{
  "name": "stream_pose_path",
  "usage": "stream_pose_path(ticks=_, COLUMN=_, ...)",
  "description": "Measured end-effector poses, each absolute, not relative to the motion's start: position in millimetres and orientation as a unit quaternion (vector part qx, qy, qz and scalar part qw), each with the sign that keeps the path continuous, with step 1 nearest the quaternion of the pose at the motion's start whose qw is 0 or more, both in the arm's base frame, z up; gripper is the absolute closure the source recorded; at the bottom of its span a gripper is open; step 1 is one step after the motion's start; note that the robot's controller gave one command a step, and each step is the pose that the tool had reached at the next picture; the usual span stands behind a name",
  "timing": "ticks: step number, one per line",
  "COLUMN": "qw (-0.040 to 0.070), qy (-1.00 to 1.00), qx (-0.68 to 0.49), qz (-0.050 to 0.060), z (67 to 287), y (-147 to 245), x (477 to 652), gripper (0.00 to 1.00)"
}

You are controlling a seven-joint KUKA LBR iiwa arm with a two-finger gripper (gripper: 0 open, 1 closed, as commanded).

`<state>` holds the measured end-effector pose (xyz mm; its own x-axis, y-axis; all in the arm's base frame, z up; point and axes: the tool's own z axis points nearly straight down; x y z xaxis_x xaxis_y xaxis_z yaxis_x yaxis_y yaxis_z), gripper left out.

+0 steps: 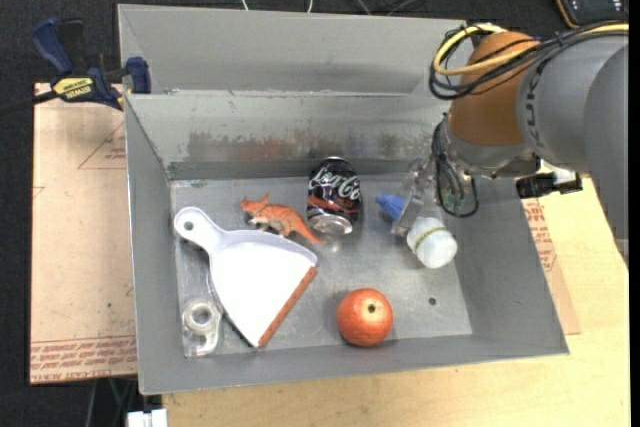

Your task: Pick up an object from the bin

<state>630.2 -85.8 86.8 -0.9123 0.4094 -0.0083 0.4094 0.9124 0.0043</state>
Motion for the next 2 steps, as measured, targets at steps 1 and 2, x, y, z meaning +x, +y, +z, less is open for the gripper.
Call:
stream_pose_path(ticks=1, qw=0.006, qy=0.978, qx=0.209, qz=0.001, z=127.8, y=-85.9, x=631.2, gripper=1.00)
stream_pose_path(ticks=2, qw=0.009, qy=0.978, qx=0.208, qz=0.002, z=159.6, y=-85.9, x=632.7, gripper=1.00)
